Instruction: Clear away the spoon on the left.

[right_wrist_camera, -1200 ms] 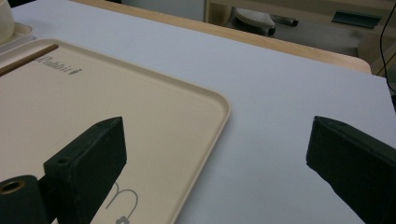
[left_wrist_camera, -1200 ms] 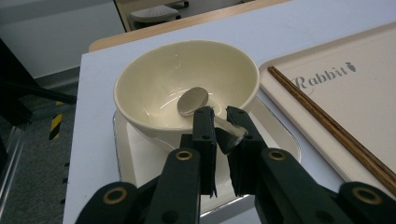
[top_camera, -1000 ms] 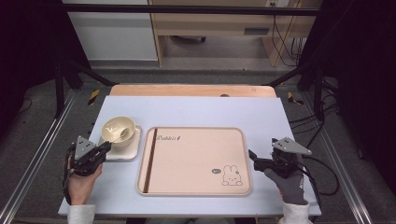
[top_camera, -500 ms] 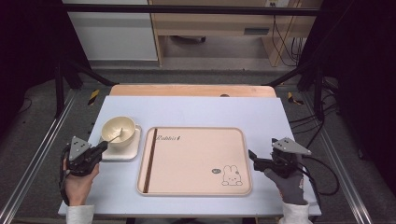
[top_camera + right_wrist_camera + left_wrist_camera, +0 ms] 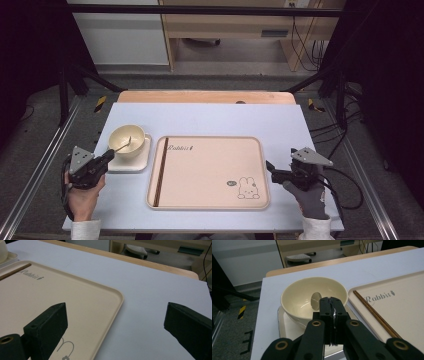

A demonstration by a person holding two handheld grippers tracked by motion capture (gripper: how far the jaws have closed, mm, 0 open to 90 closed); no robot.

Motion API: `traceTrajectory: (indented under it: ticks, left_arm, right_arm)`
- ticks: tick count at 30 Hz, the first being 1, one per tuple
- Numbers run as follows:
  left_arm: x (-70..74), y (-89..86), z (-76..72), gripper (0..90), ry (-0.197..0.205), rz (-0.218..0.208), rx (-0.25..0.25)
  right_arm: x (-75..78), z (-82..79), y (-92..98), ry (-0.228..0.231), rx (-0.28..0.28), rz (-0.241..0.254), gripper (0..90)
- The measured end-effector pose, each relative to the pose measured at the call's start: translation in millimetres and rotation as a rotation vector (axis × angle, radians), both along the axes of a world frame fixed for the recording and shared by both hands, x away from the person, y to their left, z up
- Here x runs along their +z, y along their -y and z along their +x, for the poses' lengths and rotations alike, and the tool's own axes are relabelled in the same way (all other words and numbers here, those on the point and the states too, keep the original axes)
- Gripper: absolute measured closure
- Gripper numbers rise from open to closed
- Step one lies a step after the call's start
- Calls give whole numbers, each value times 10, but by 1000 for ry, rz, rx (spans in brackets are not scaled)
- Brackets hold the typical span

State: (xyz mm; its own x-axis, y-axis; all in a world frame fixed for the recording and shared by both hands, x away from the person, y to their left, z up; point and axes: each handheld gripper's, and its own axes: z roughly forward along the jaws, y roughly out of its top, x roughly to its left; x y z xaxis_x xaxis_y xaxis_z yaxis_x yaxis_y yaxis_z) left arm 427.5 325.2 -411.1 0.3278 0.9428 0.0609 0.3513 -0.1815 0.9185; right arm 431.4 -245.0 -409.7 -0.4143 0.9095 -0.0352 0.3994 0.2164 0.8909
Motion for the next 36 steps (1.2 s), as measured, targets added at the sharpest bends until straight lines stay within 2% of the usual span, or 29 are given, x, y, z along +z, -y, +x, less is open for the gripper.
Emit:
traceTrajectory:
  ticks: [18,27,36]
  left_arm:
    - [197,83,-139,889,70,-12,-10]
    - [315,166,-236,889,120,-3,-31]
    - [371,318,-282,889,137,12,-69]
  right_arm:
    - [7,-4,5,-4,8,5,41]
    - [9,-4,7,-6,10,5,39]
    - [5,-1,9,-5,11,1,38]
